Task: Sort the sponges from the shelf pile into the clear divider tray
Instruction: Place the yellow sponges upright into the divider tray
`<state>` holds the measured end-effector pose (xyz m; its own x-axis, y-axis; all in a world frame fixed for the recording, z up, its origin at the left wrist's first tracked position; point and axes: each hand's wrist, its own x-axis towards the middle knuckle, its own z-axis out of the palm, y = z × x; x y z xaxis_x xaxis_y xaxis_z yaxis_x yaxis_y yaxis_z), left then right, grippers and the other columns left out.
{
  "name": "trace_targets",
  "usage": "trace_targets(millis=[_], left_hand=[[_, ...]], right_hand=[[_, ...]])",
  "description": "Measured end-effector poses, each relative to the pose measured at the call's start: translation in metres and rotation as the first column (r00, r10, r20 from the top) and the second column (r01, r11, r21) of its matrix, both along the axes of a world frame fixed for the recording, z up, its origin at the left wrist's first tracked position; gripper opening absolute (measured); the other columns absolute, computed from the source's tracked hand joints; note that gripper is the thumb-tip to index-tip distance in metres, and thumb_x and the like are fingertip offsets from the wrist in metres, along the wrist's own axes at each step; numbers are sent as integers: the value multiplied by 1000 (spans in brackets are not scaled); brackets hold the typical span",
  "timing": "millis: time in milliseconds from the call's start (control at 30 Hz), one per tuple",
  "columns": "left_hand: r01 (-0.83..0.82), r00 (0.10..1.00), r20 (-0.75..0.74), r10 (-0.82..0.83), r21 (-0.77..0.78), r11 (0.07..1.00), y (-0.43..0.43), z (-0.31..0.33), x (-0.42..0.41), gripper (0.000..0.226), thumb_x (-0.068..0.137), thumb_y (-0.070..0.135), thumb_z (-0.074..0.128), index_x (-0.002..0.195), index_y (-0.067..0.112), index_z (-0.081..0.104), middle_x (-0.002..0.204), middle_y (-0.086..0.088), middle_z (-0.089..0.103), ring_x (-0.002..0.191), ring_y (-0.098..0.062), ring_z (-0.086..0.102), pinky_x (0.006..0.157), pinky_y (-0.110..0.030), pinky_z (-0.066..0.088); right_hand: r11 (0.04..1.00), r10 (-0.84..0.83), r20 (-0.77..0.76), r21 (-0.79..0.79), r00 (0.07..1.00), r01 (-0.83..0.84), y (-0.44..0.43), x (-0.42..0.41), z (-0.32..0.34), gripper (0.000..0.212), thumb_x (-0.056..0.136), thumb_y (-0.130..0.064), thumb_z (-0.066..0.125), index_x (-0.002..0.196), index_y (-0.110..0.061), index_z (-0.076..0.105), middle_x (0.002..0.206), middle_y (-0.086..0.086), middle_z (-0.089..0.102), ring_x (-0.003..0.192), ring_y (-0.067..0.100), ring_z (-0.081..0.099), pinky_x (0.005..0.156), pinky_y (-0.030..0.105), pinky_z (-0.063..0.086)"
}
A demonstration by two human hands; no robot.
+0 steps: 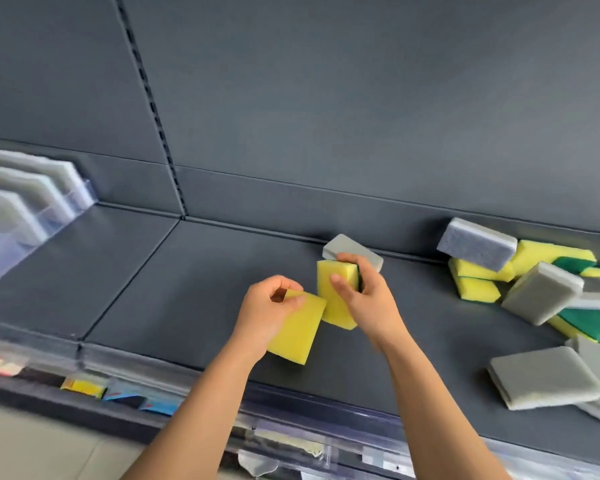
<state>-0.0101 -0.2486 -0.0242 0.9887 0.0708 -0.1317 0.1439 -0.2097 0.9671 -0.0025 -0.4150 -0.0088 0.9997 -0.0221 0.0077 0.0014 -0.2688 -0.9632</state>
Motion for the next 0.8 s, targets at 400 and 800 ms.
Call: trace_targets(millis=[400,800], left_hand=[[-271,960,61,272,-29,962,190,13,-67,13,78,3,70,81,15,70,81,-1,66,76,-14,57,70,-27,46],[-447,886,105,451,-63,892,397,14,-138,17,78,4,70,79,21,67,87,-5,67,81,-15,59,74,-28,48]], right_hand=[[983,142,181,91,973,-160,190,-20,4,25,86,-18,66,102,-36,61,89,-8,61,77,9,52,68,22,45],[947,288,342,36,895,-318,403,-59,4,28,81,-16,73,104,-30,67,95,-5,66,81,16,59,77,36,52]])
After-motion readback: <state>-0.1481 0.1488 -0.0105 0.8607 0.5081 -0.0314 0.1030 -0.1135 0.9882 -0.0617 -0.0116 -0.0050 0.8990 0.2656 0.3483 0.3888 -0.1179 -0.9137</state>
